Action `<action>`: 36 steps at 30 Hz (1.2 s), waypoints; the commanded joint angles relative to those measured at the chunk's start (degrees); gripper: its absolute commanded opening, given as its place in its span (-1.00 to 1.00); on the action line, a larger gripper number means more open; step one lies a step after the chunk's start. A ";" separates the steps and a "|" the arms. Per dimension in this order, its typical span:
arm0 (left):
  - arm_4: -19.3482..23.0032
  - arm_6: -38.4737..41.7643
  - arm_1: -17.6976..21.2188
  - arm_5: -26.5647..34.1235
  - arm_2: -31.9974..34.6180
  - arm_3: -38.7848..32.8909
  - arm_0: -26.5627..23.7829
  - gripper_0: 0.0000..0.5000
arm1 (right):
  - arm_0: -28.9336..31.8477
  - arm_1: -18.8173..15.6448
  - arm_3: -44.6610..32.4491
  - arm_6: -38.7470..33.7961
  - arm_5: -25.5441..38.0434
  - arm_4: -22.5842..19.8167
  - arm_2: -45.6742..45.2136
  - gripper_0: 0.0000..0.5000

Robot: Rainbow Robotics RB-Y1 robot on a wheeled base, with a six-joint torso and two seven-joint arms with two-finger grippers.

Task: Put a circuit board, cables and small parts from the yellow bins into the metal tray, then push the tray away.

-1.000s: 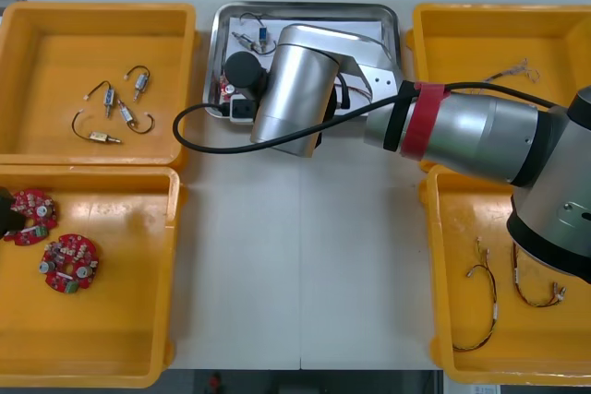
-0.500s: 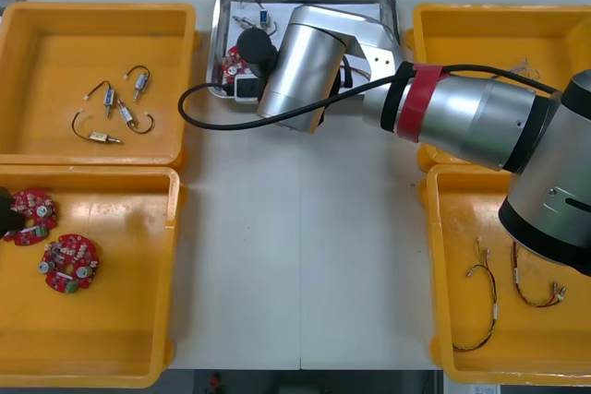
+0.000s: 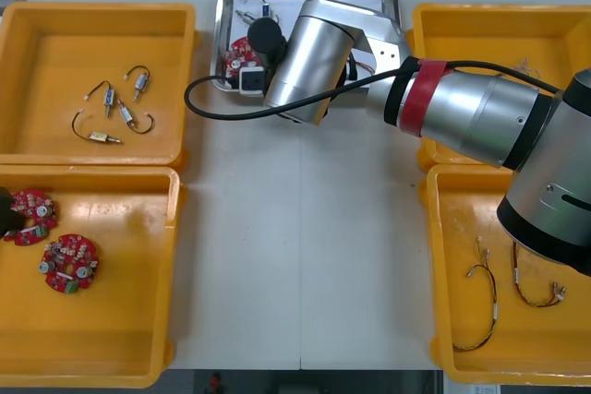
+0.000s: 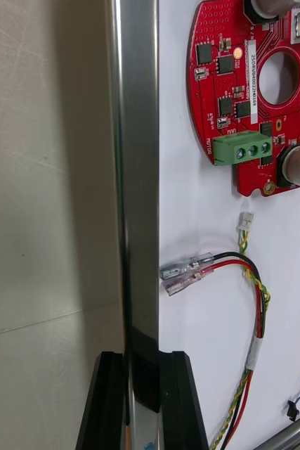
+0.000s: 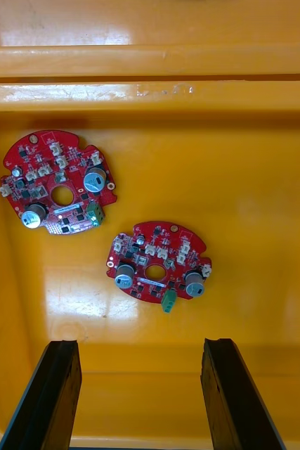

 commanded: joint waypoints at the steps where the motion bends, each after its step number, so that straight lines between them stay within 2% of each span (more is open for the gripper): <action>1: 0.45 -3.64 2.40 0.35 1.82 -1.57 1.46 1.00 | -3.41 0.99 0.03 2.44 -0.54 -0.28 -2.33 -0.92; 2: 0.45 -3.64 2.40 0.35 1.82 -1.57 1.46 1.00 | -3.41 0.99 0.03 2.62 -0.45 -0.28 -2.33 -0.51; 3: 0.45 -3.64 2.40 0.35 1.82 -1.57 1.46 1.00 | -3.41 0.99 0.03 2.88 -0.54 -0.28 -2.33 0.19; 4: 0.45 -3.64 2.40 0.35 1.82 -1.57 1.46 1.00 | -3.41 0.99 0.03 3.06 -0.45 -0.28 -2.33 0.48; 5: 0.45 -3.64 2.40 0.35 1.82 -1.57 1.46 1.00 | -3.41 0.99 0.03 3.32 -0.45 -0.37 -2.33 0.88; 6: 0.45 -3.64 2.40 0.35 1.82 -1.57 1.46 1.00 | -3.41 0.99 0.03 3.58 -0.27 -0.72 -2.33 1.00; 11: 0.45 -3.64 2.40 0.35 1.82 -1.57 1.46 1.00 | -3.14 0.99 -1.11 4.11 1.84 -1.86 -3.39 1.00; 14: 0.45 -3.64 2.40 0.35 1.82 -1.57 1.46 1.00 | -2.35 0.99 -3.93 3.67 5.97 -1.86 -5.76 1.00; 21: 0.45 -3.64 2.40 0.35 1.82 -1.57 1.46 1.00 | 4.50 0.99 -18.34 2.70 21.08 -0.89 -16.04 1.00; 23: 0.45 -3.64 2.40 0.35 1.82 -1.57 1.46 1.00 | 6.96 0.99 -23.00 2.44 26.09 0.51 -18.06 1.00; 25: 0.45 -3.64 2.40 0.35 1.82 -1.57 1.46 1.00 | 10.74 0.90 -29.94 1.91 32.69 3.59 -20.52 1.00; 30: 0.45 -3.64 2.40 0.35 1.82 -1.57 1.46 1.00 | 15.31 0.64 -42.51 0.86 45.48 10.88 -21.76 1.00; 33: 0.45 -3.64 2.40 0.35 1.82 -1.57 1.46 1.00 | 17.25 0.46 -48.31 0.07 45.48 13.35 -22.72 1.00; 36: 0.45 -3.64 2.40 0.35 1.82 -1.57 1.46 1.00 | 19.53 -0.16 -53.32 -3.19 45.48 13.61 -24.30 1.00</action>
